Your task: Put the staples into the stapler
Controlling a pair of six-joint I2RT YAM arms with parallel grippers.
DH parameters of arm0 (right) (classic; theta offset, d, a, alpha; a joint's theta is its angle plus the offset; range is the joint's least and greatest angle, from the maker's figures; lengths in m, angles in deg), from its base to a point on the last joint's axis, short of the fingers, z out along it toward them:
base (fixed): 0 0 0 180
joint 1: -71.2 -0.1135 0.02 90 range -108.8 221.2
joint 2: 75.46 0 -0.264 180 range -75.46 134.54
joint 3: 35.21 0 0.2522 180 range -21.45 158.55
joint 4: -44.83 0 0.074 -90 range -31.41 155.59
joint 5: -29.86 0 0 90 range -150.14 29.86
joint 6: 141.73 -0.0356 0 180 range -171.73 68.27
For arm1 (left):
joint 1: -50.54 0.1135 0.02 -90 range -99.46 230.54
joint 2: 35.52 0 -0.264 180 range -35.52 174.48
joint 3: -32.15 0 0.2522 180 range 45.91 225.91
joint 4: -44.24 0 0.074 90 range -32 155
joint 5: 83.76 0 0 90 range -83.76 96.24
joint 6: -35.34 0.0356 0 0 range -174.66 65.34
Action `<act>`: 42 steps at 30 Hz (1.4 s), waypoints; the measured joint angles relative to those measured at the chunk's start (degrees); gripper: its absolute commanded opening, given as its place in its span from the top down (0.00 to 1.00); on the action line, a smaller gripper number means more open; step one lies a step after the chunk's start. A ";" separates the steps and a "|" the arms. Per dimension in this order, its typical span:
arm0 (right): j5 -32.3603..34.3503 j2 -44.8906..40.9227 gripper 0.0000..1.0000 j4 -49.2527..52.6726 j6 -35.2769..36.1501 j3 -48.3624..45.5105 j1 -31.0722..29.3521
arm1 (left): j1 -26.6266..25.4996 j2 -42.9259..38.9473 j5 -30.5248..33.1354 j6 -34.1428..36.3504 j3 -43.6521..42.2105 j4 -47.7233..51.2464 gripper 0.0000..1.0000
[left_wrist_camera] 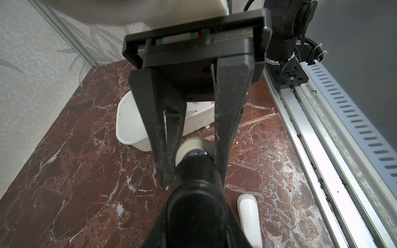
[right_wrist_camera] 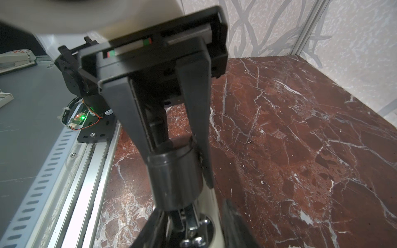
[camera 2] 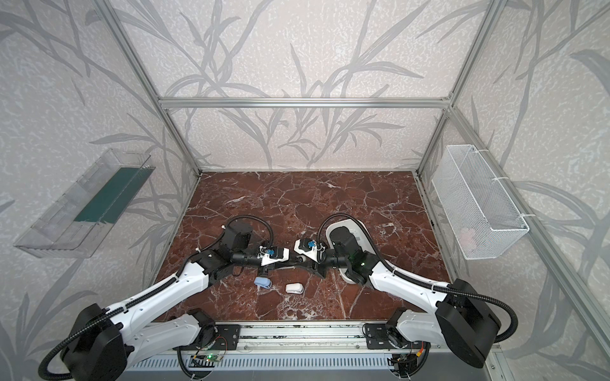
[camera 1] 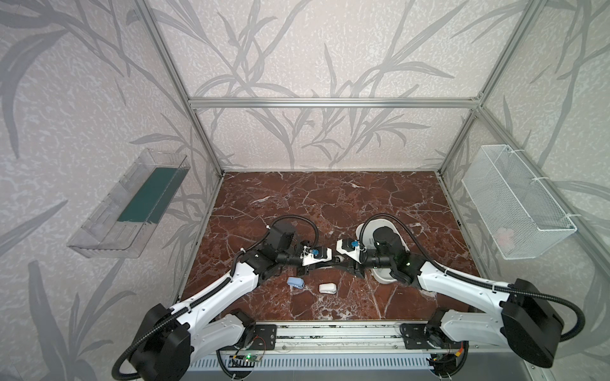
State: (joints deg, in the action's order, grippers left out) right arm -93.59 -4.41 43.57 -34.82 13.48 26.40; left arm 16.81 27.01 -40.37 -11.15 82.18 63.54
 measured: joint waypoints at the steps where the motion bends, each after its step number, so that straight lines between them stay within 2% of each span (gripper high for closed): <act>1: 0.00 0.22 0.68 -0.02 -0.20 0.00 0.00 | 0.07 0.17 0.00 0.00 0.00 0.07 1.00; 3: 0.02 0.52 0.66 0.09 -0.61 0.00 -0.07 | 0.07 0.61 -0.04 0.02 0.00 0.20 1.00; 5: 0.09 0.68 0.60 0.09 -0.94 0.00 -0.07 | 0.07 0.87 -0.04 0.00 0.00 0.22 1.00; 11: 0.55 0.66 0.55 -0.37 -2.38 0.00 -0.33 | 0.09 1.29 -0.07 0.02 0.00 0.17 1.00; 24: 2.97 -0.33 0.53 -2.64 -4.22 -0.09 -1.40 | 0.11 2.10 -0.44 0.00 0.00 -1.62 1.00; 27: 2.93 -0.37 0.62 -3.54 -4.61 -0.09 -1.40 | 0.11 2.45 -0.50 0.00 0.00 -2.19 1.00; 30: 2.86 -0.37 0.65 -3.76 -4.66 -0.09 -1.60 | 0.13 2.64 -0.37 -0.13 0.00 -2.43 1.00; 42: 4.13 -2.10 0.61 -3.48 -1.77 -1.01 -1.88 | 0.02 0.28 -0.04 -0.17 0.00 -0.98 1.00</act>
State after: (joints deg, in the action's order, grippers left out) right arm -89.46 -6.51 40.09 -36.59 12.48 24.52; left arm 16.83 27.29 -40.41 -11.33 82.18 62.56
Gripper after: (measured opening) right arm 0.395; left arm 0.275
